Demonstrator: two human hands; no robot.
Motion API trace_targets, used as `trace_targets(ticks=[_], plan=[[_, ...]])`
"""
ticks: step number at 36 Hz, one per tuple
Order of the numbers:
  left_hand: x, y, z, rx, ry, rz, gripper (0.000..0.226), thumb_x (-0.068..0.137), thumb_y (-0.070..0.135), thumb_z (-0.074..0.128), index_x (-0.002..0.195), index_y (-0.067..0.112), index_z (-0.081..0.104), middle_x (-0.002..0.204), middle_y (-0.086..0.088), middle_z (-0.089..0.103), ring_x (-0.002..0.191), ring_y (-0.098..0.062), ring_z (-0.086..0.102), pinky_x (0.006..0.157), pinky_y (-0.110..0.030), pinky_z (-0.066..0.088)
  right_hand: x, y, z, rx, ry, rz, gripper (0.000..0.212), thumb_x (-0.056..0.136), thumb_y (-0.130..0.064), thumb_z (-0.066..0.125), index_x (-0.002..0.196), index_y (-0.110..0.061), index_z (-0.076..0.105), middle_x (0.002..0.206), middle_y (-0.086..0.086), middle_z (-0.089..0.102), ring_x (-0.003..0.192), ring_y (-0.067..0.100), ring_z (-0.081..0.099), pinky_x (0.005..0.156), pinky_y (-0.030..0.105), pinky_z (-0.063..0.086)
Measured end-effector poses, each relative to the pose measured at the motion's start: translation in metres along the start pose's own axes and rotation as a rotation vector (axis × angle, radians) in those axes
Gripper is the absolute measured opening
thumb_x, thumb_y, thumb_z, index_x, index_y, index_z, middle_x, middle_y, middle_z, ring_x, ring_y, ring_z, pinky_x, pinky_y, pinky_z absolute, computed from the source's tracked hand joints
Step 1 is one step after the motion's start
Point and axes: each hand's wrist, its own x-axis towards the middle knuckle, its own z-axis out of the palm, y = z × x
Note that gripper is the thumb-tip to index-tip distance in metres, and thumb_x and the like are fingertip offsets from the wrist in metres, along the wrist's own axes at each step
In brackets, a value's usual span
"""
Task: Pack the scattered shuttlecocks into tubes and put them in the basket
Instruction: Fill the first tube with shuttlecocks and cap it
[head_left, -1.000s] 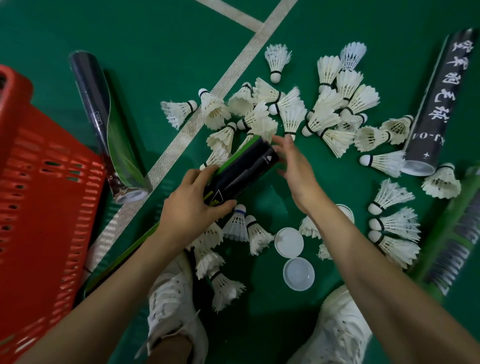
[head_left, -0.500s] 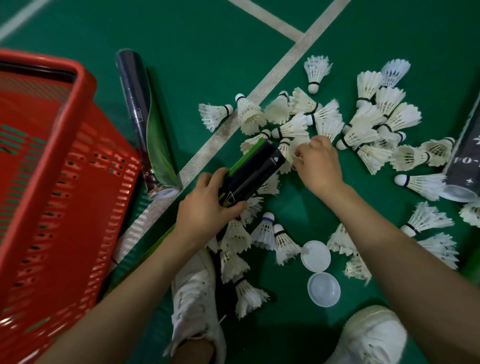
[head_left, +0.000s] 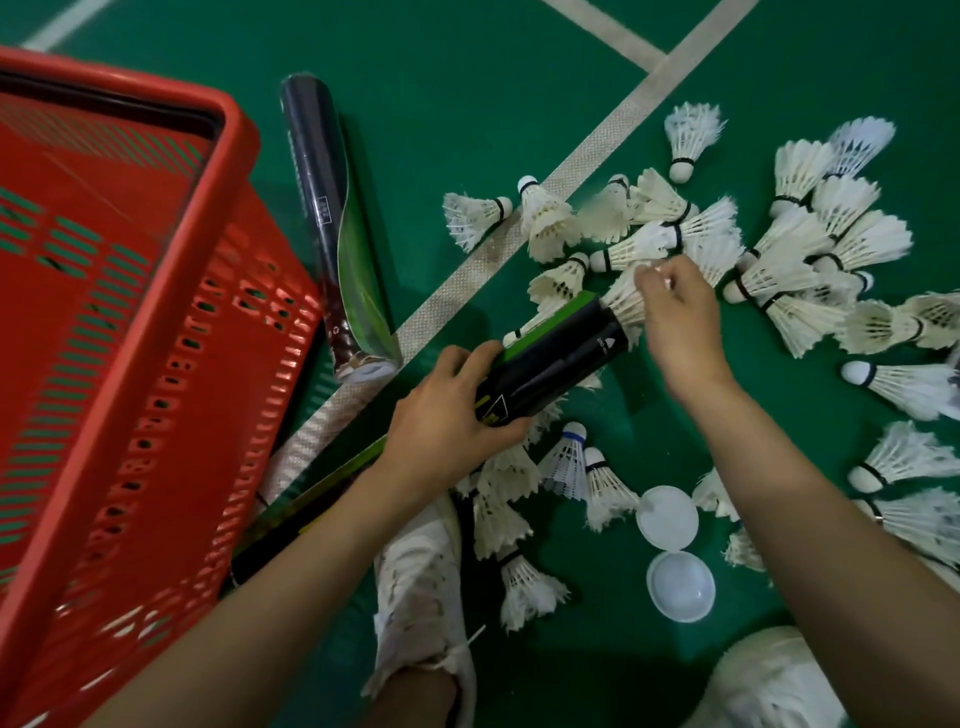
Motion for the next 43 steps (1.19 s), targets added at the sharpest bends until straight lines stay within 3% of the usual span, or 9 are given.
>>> trace_targets(ticks=[6, 9, 15, 23, 26, 28, 32, 36, 43], plan=[[0.0, 0.004, 0.0, -0.03, 0.02, 0.023, 0.077, 0.078, 0.054, 0.068, 0.143, 0.032, 0.033, 0.125, 0.006, 0.044, 0.102, -0.018, 0.057, 0.082, -0.039, 0.052, -0.005, -0.002, 0.002, 0.024, -0.116, 0.043, 0.024, 0.096, -0.023, 0.047, 0.072, -0.023, 0.045, 0.07, -0.003, 0.048, 0.067, 0.013, 0.044, 0.066, 0.031, 0.034], [-0.001, 0.004, 0.001, -0.033, 0.03, 0.035, 0.076, 0.079, 0.054, 0.068, 0.143, 0.031, 0.034, 0.124, 0.006, 0.045, 0.101, -0.018, 0.058, 0.081, -0.039, 0.053, -0.01, -0.007, -0.004, 0.049, -0.18, 0.044, 0.014, 0.1, -0.035, 0.041, 0.103, -0.025, 0.05, 0.106, -0.011, 0.061, 0.099, 0.004, 0.055, 0.089, 0.023, 0.04], [0.001, 0.011, 0.001, -0.033, 0.026, 0.052, 0.078, 0.079, 0.057, 0.067, 0.144, 0.031, 0.034, 0.126, 0.006, 0.044, 0.104, -0.018, 0.056, 0.083, -0.041, 0.053, -0.029, -0.009, -0.007, -0.115, -0.39, 0.012, 0.059, 0.095, -0.058, 0.02, 0.141, -0.028, 0.041, 0.139, -0.013, 0.044, 0.121, 0.001, 0.037, 0.09, 0.01, 0.028], [0.0, 0.012, 0.011, 0.041, -0.071, 0.049, 0.078, 0.08, 0.056, 0.065, 0.146, 0.033, 0.03, 0.131, 0.005, 0.042, 0.108, -0.02, 0.056, 0.084, -0.038, 0.051, -0.04, 0.015, -0.008, 0.135, -0.212, 0.193, 0.051, 0.101, -0.05, 0.02, 0.129, -0.026, 0.056, 0.114, -0.012, 0.055, 0.102, -0.004, 0.05, 0.094, 0.018, 0.036], [0.003, 0.008, 0.011, 0.049, -0.035, 0.023, 0.079, 0.081, 0.054, 0.066, 0.146, 0.031, 0.03, 0.131, 0.002, 0.043, 0.108, -0.022, 0.056, 0.083, -0.04, 0.052, -0.042, 0.038, -0.013, 0.116, -0.066, 0.248, 0.026, 0.1, -0.044, 0.035, 0.103, -0.029, 0.056, 0.109, -0.006, 0.059, 0.107, 0.013, 0.056, 0.103, 0.043, 0.042], [0.003, 0.004, 0.008, 0.032, -0.006, 0.001, 0.078, 0.081, 0.051, 0.068, 0.146, 0.028, 0.03, 0.131, -0.001, 0.043, 0.108, -0.023, 0.055, 0.082, -0.04, 0.052, -0.05, 0.05, -0.016, 0.041, -0.044, 0.248, 0.014, 0.098, -0.037, 0.045, 0.092, -0.026, 0.051, 0.098, -0.005, 0.058, 0.105, 0.023, 0.057, 0.096, 0.043, 0.047], [0.003, -0.005, -0.001, 0.002, 0.029, -0.035, 0.077, 0.082, 0.048, 0.069, 0.146, 0.024, 0.033, 0.13, -0.003, 0.044, 0.112, -0.024, 0.052, 0.086, -0.039, 0.048, -0.073, 0.068, -0.013, -0.22, -0.391, 0.074, 0.031, 0.09, -0.032, 0.062, 0.117, -0.022, 0.051, 0.112, -0.001, 0.049, 0.11, 0.015, 0.049, 0.09, 0.023, 0.035], [0.0, -0.007, -0.004, 0.042, 0.028, -0.03, 0.077, 0.08, 0.049, 0.07, 0.145, 0.024, 0.035, 0.128, -0.003, 0.045, 0.112, -0.024, 0.052, 0.085, -0.039, 0.048, -0.088, 0.085, -0.006, -0.698, -0.704, -0.335, 0.055, 0.085, -0.038, 0.067, 0.136, -0.026, 0.048, 0.142, 0.007, 0.033, 0.135, 0.022, 0.024, 0.106, 0.032, 0.027], [-0.008, 0.0, 0.0, 0.087, 0.0, -0.031, 0.075, 0.08, 0.049, 0.07, 0.143, 0.026, 0.036, 0.125, -0.003, 0.046, 0.11, -0.022, 0.05, 0.081, -0.034, 0.045, -0.086, 0.098, -0.014, -0.882, -0.7, -0.397, 0.047, 0.083, -0.024, 0.07, 0.127, -0.015, 0.056, 0.146, 0.012, 0.034, 0.135, 0.029, 0.029, 0.104, 0.043, 0.037]])
